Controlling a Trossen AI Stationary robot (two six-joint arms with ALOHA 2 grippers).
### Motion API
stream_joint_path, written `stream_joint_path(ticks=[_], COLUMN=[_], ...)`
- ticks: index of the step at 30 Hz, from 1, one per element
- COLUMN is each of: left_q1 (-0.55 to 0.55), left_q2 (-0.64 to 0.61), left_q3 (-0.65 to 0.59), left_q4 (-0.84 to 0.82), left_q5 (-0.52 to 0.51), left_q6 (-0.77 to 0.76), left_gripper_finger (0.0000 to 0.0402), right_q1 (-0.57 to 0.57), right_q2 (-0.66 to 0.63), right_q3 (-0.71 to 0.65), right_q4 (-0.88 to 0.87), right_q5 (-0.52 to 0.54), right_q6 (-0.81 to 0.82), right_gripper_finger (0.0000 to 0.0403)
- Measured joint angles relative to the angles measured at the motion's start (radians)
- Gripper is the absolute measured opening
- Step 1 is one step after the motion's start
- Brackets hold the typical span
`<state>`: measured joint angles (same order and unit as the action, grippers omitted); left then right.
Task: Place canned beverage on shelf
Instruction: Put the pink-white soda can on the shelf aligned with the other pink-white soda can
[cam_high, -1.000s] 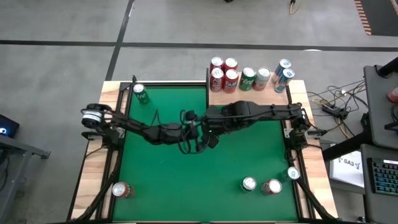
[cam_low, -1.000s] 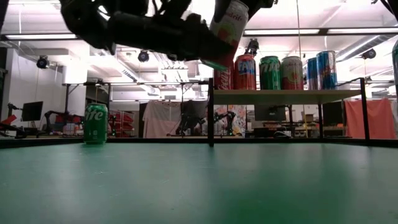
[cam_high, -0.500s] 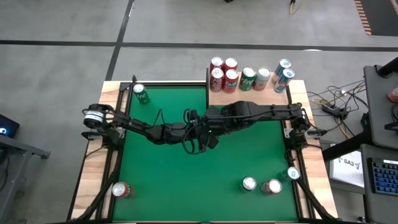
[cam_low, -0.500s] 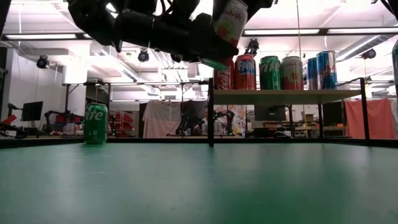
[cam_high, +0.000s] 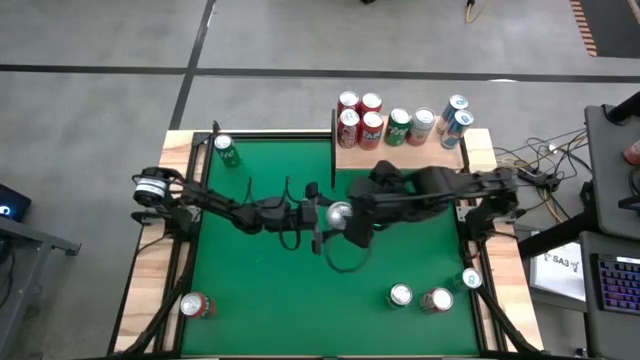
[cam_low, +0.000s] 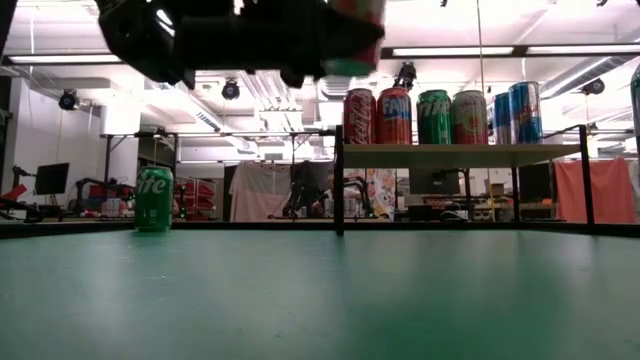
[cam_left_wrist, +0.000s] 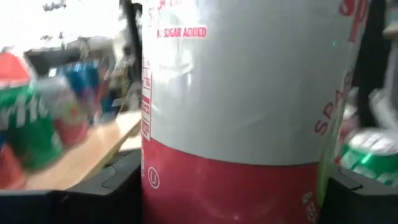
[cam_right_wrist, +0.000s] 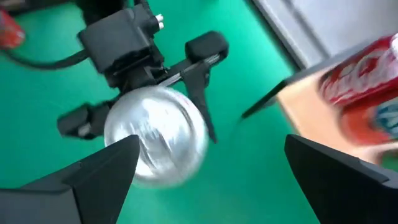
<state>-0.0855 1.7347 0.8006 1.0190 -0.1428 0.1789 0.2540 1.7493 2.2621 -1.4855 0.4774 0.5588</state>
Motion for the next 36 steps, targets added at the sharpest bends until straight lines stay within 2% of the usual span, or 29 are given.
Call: stream_joint_path(ticks=[7, 13, 27, 36], left_q1=[-0.005, -0.008, -0.007, -0.007], left_q2=[-0.007, -0.008, -0.008, -0.007], left_q3=[-0.041, -0.015, -0.013, -0.012], left_q4=[0.123, 0.123, 0.145, 0.148], left_q5=[-0.004, -0.003, -0.009, -0.133], left_q6=[-0.024, -0.068, -0.121, -0.152], left_gripper_finger=[0.0276, 0.0276, 0.0276, 0.0276], right_q1=[0.110, 0.143, 0.070, -0.001], right_q2=[-0.084, -0.083, -0.031, -0.008], right_q3=[-0.044, -0.074, -0.081, -0.092], right_q4=[0.010, 0.086, 0.154, 0.247], right_q5=[0.114, 0.125, 0.063, 0.038], right_q6=[-0.074, -0.159, -0.166, -0.111], right_gripper_finger=[0.0393, 0.0393, 0.0393, 0.0393])
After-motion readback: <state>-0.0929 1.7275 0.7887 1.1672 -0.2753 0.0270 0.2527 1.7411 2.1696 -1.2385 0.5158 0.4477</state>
